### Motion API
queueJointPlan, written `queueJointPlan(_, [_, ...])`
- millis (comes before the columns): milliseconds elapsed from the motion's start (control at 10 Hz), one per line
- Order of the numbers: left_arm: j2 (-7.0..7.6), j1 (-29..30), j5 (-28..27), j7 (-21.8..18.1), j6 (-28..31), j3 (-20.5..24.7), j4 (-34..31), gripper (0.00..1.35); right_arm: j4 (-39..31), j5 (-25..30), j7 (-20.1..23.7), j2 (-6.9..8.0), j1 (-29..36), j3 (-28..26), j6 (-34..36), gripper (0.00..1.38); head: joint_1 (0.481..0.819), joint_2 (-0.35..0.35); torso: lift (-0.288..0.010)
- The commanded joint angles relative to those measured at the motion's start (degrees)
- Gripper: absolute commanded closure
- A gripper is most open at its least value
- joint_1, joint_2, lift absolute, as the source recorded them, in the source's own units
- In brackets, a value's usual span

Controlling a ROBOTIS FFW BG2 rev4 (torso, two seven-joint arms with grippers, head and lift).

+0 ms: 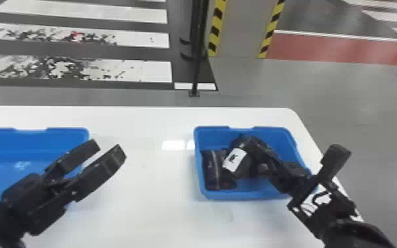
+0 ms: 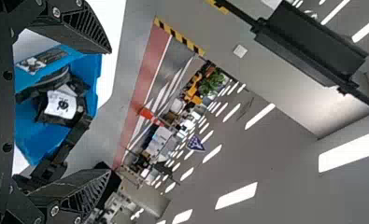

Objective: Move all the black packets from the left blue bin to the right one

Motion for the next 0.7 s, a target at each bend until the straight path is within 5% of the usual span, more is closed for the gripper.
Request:
queueJointPlan(0, [-0.28, 3.26, -0.48, 0.08, -2.42, 3.64, -2.19, 0.15, 1.42, 3.98, -0.17, 0.2, -0.42, -3.69, 0.01, 1.09, 0.695, -0.152, -0.154])
queueJointPlan(200, [-2.3, 7.62, -5.16, 0.96, -3.27, 9.92, -5.7, 0.15, -4.76, 10.38, -1.76, 1.43, 4.08, -7.23, -1.96, 0.26, 0.695, -0.164, -0.154])
queueJointPlan(300, [-3.97, 9.44, -9.39, 1.05, -3.27, 13.46, -7.53, 0.15, -11.37, 12.67, -3.86, 2.66, 9.28, -7.8, -3.37, 0.1, 0.695, -0.163, -0.154])
queueJointPlan(600, [-6.69, 15.35, -19.79, 3.25, -4.96, 17.8, -11.75, 0.15, -26.0, 18.15, -6.5, 7.58, 24.89, -7.68, -12.65, 0.11, 0.695, -0.078, -0.154])
